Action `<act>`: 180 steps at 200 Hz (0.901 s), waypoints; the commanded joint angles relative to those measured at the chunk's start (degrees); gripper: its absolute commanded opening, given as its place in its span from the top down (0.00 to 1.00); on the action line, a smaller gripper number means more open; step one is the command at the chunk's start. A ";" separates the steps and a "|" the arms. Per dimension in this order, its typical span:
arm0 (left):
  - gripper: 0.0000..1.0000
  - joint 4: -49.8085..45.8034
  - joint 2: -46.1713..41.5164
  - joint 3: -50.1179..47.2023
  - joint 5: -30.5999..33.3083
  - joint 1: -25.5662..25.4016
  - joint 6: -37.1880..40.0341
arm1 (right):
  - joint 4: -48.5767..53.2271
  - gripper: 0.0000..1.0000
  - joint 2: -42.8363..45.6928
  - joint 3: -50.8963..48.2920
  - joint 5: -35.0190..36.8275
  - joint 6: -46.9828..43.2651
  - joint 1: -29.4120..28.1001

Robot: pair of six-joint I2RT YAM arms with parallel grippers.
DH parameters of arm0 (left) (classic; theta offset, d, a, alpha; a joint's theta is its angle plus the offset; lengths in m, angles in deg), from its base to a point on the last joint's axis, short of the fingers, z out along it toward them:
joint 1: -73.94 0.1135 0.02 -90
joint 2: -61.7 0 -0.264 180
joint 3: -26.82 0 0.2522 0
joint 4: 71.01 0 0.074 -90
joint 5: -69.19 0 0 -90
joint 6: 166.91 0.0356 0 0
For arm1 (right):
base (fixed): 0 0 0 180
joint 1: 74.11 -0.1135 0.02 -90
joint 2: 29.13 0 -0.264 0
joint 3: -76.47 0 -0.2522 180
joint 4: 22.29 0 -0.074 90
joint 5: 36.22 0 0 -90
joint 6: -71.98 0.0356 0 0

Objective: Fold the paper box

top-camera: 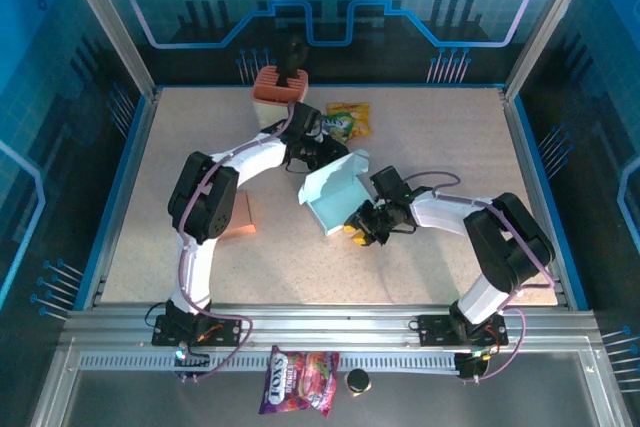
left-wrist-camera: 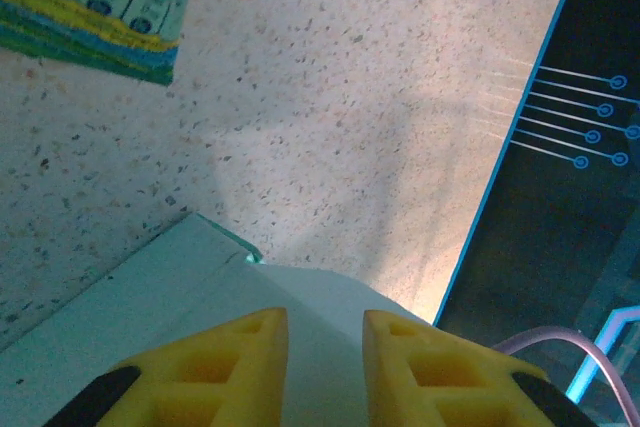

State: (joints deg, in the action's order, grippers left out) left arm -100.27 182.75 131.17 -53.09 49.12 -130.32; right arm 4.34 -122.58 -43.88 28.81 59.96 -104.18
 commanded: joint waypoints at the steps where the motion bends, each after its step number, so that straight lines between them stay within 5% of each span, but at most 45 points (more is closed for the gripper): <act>1: 0.72 -8.40 -2.59 4.16 0.87 2.14 5.70 | 6.97 0.64 3.37 1.84 2.24 -5.68 0.51; 57: 0.63 -21.07 -13.90 4.91 13.82 5.74 13.66 | 27.04 0.54 13.42 11.94 14.74 -44.23 7.94; 94: 0.59 -26.86 -22.32 0.53 17.71 5.92 17.91 | 31.50 0.45 7.90 24.15 13.78 -64.46 15.15; 144: 0.52 -36.80 -31.85 -8.81 12.46 4.83 28.14 | 36.24 0.43 -4.67 38.24 12.88 -72.55 13.74; 180: 0.51 -31.35 -37.67 -18.72 13.19 2.99 26.29 | 35.88 0.41 -9.16 42.28 13.42 -76.33 11.37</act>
State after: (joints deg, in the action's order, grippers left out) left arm -131.90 148.50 117.46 -38.86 53.17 -105.31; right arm 37.89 -129.44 -5.30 41.86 -10.77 -90.97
